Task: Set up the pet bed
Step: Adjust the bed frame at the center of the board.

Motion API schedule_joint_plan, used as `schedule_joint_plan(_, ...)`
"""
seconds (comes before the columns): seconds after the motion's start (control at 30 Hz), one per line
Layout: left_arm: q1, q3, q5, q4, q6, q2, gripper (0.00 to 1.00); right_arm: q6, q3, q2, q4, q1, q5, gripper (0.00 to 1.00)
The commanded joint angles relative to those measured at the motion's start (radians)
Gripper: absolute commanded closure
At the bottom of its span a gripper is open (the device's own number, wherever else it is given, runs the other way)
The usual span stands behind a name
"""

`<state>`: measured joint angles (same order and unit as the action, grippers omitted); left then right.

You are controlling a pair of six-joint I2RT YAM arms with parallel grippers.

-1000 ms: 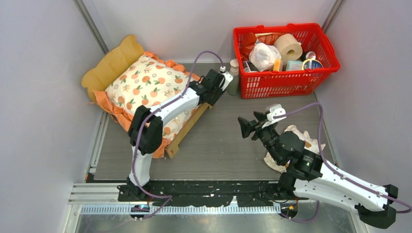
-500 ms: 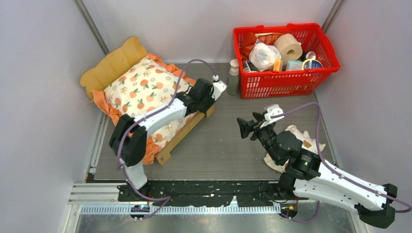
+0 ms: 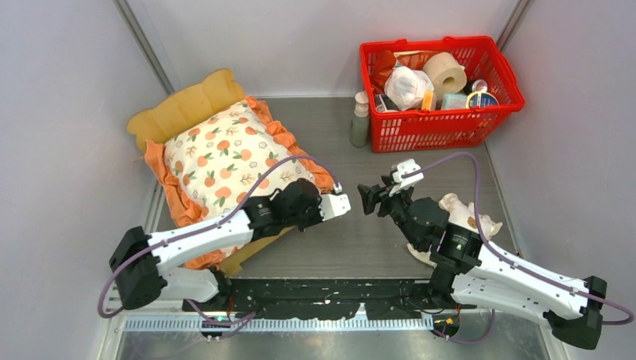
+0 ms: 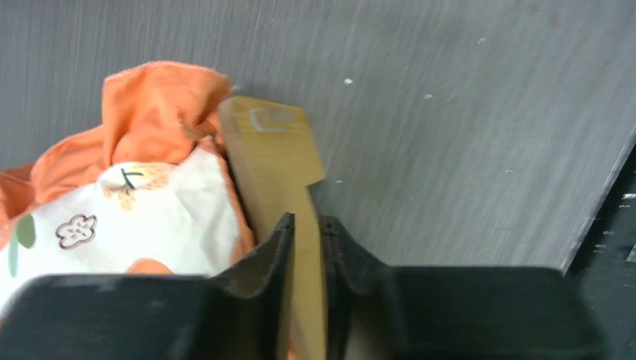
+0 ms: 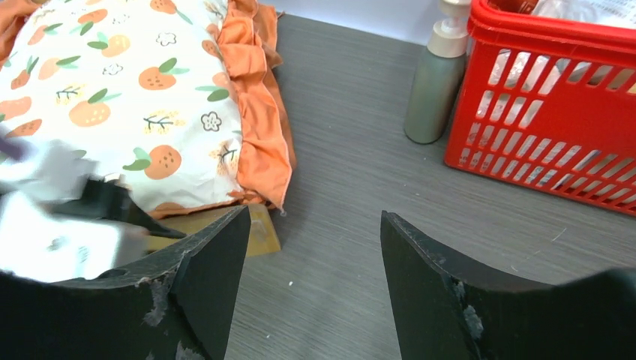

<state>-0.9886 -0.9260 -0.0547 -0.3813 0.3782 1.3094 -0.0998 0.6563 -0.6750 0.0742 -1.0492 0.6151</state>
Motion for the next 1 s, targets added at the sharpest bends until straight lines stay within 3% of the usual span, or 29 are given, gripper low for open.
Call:
schedule_joint_plan(0.0, -0.048, 0.01, -0.133, 0.017, -0.042, -0.132, 0.64, -0.039, 0.029, -0.036, -0.053, 0.009, -0.035, 0.3)
schedule_joint_plan(0.13, -0.028, -0.099, -0.347, -0.087, -0.056, -0.18, 0.54, -0.05, 0.03, -0.058, -0.064, 0.009, -0.057, 0.3)
schedule_joint_plan(0.23, 0.058, -0.232, -0.401, -0.208, -0.135, -0.199, 0.51, -0.048, 0.015, -0.101, -0.126, 0.018, -0.11, 0.29)
schedule_joint_plan(0.3, 0.145, -0.306, -0.42, -0.253, -0.178, -0.217, 0.48, -0.063, 0.025, -0.156, -0.129, 0.032, -0.145, 0.29)
schedule_joint_plan(0.4, 0.311, -0.361, -0.484, -0.245, -0.275, -0.247, 0.36, -0.086, 0.038, -0.241, -0.152, 0.065, -0.206, 0.29)
schedule_joint_plan(0.5, 0.519, -0.431, -0.488, -0.26, -0.357, -0.222, 0.36, -0.091, 0.048, -0.354, -0.203, 0.141, -0.316, 0.29)
schedule_joint_plan(0.57, 0.662, -0.471, -0.489, -0.258, -0.372, -0.172, 0.37, -0.066, 0.059, -0.43, -0.254, 0.188, -0.349, 0.29)
schedule_joint_plan(0.67, 0.834, -0.527, -0.468, -0.215, -0.33, -0.07, 0.37, -0.027, 0.128, -0.536, -0.281, 0.27, -0.559, 0.29)
schedule_joint_plan(0.77, 0.936, -0.635, -0.417, -0.207, -0.309, 0.076, 0.35, -0.023, 0.172, -0.614, -0.276, 0.314, -0.723, 0.23)
schedule_joint_plan(0.97, 1.034, -0.904, -0.397, -0.256, -0.346, 0.371, 0.35, -0.189, 0.22, -0.773, -0.35, 0.382, -0.845, 0.19)
